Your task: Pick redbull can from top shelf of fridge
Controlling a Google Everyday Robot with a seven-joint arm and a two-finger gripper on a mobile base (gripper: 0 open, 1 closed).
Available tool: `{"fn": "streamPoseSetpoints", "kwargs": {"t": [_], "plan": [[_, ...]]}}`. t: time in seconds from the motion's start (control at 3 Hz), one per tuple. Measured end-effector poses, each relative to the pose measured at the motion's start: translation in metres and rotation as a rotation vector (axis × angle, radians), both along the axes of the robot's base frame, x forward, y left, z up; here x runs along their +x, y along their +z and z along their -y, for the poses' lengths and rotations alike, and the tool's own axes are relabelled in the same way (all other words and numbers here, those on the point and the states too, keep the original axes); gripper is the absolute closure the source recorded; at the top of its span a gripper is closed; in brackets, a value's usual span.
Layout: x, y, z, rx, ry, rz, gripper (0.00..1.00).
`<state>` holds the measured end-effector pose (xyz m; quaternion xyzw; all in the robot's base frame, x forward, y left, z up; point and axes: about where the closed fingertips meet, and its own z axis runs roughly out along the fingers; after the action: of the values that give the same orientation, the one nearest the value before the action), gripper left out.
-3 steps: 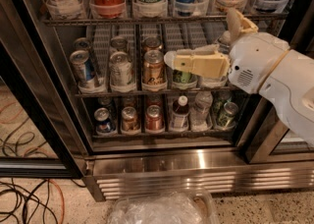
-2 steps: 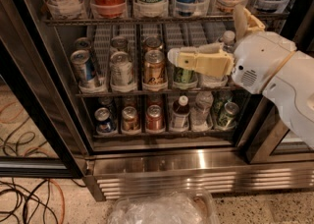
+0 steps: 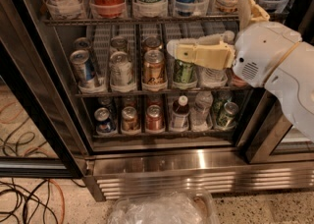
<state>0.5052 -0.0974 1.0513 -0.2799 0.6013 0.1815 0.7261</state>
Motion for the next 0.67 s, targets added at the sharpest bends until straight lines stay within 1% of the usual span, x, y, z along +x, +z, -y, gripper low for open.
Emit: {"fn": "streamPoseSetpoints", "kwargs": {"t": [0.33, 0.67], "plan": [[0.013, 0.001, 0.004, 0.001, -0.007, 0.011, 0.0], [0.034, -0.005, 0.004, 0.018, -0.029, 0.021, 0.0]]}}
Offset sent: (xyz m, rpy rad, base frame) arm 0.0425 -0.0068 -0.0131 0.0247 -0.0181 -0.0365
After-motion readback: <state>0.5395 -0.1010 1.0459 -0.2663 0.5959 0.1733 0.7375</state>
